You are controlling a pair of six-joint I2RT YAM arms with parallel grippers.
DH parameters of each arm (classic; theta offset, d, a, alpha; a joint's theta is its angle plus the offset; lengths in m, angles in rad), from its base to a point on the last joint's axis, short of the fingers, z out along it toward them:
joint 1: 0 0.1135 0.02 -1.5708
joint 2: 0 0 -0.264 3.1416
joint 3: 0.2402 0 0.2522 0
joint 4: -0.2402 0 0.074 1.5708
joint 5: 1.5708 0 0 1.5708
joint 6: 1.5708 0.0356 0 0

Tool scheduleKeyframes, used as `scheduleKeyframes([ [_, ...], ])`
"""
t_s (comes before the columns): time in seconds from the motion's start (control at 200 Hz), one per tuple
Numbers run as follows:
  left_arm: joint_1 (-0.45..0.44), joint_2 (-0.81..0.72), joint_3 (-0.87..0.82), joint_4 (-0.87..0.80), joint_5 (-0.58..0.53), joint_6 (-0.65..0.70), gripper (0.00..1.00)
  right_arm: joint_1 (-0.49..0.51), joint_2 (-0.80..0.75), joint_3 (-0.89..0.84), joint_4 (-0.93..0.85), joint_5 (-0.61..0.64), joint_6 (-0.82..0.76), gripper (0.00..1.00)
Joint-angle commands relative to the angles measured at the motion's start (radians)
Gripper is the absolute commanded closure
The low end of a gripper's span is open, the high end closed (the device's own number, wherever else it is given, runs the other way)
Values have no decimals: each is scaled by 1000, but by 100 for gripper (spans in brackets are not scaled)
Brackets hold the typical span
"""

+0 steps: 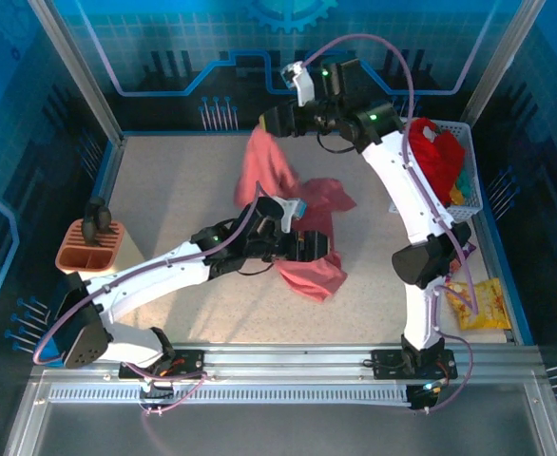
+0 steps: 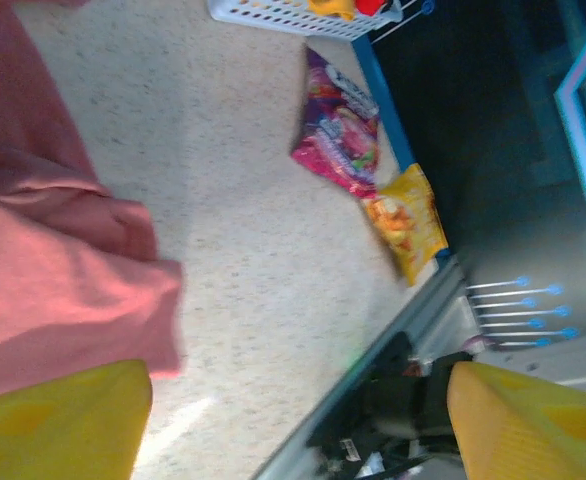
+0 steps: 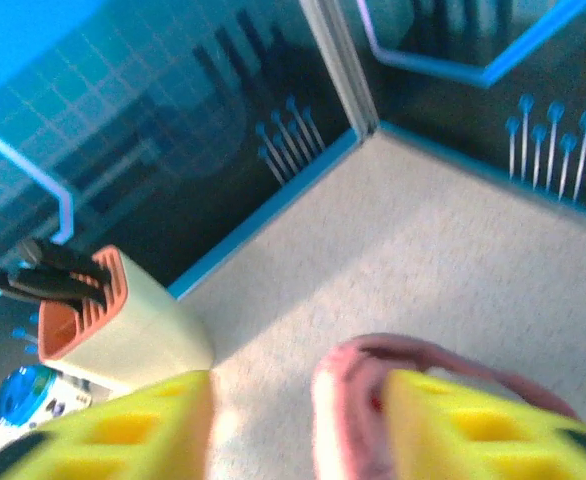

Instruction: Fold and stack the t-shirts

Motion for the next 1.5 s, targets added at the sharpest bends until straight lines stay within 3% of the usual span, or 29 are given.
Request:
scheduleKeyframes([
  [0.0,32,-104,-22,-145,-68,57,15,9,-4,19,-135,-1,-60,10],
  [0.085,105,-166,-55,-207,-54,61,15,10,-47,-88,-146,125,-59,0],
  [0.325,337,-282,-139,-287,-17,72,19,38,-318,-709,58,334,2,0],
  [0.465,429,-236,-159,-288,-15,67,25,103,-455,-1058,161,438,44,0],
  [0.68,582,-81,-200,-222,62,14,40,252,-610,-1427,269,627,147,1],
  [0.911,617,130,-229,-66,59,-23,56,458,-616,-1576,319,854,260,0],
  [1.206,623,314,-158,0,-65,30,49,523,-427,-1543,329,967,339,9],
  [1.296,627,359,-118,-22,-106,57,46,521,-380,-1510,315,998,330,19],
  [1.496,639,420,-46,-37,-182,104,47,466,-397,-1497,308,1013,306,55],
])
